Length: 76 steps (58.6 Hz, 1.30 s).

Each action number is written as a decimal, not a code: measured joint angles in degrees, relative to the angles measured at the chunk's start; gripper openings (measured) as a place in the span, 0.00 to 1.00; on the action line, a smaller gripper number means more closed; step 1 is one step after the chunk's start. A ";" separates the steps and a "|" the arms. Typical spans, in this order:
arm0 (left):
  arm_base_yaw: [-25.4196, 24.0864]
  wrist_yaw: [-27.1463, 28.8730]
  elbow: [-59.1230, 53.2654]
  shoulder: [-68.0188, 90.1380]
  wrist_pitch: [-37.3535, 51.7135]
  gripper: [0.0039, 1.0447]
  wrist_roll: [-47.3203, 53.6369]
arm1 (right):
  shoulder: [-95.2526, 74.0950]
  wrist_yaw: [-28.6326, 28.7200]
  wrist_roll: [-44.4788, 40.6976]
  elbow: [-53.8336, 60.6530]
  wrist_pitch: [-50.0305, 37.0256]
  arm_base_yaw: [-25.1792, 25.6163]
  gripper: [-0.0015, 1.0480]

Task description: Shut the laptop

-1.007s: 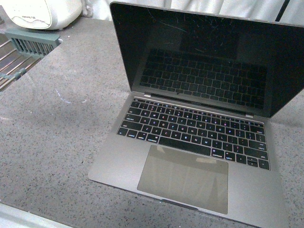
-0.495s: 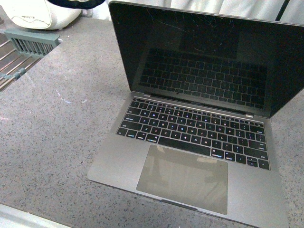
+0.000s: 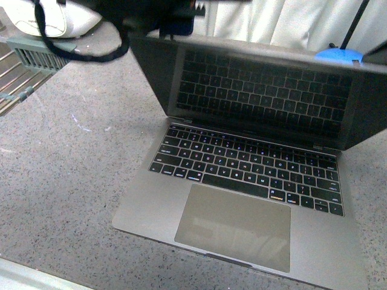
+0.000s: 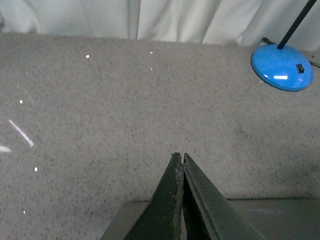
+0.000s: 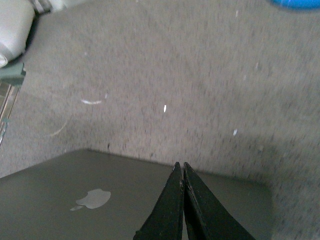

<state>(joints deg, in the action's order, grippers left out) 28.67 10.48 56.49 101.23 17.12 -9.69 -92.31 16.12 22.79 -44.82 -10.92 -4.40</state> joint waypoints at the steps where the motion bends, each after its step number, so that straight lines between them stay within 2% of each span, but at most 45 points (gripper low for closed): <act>1: 0.00 0.00 -1.31 -0.02 0.22 0.04 -0.33 | -0.02 0.04 0.81 1.16 -0.26 -0.52 0.01; 20: -0.61 0.26 -16.57 -2.69 1.36 0.04 -5.95 | 0.33 2.99 15.06 14.25 -3.15 -8.17 0.01; 38: -1.84 -0.07 -24.15 -4.70 3.52 0.04 -10.82 | -1.22 3.06 21.22 19.89 -2.47 -11.76 0.01; 43: -2.84 -0.52 -24.33 -5.97 3.52 0.04 -11.50 | 0.26 -0.48 20.15 19.80 -2.14 -11.80 0.01; 50: -5.11 -1.40 -24.33 -11.10 4.92 0.04 -12.70 | 6.25 -8.79 15.23 19.80 -3.61 -12.11 0.01; 55: -6.78 -0.31 -24.72 -15.19 8.52 0.04 -12.13 | 10.88 -14.23 11.13 19.85 -3.61 -12.35 0.01; 63: -11.26 -2.56 -26.36 -23.89 8.63 0.04 -12.07 | 20.98 -24.17 1.36 22.45 -6.49 -12.57 0.01; 70: -15.30 -0.70 -30.18 -31.43 8.48 0.04 -10.43 | 29.62 -29.99 -5.16 25.86 -7.65 -12.26 0.01; 76: -19.67 -0.11 -34.10 -39.12 7.26 0.04 -8.81 | 36.79 -32.70 -8.74 29.64 -5.86 -12.37 0.01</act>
<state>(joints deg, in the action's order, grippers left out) 8.99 10.37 22.39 62.11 24.38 -18.50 -55.53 -16.58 14.04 -15.18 -16.78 -16.78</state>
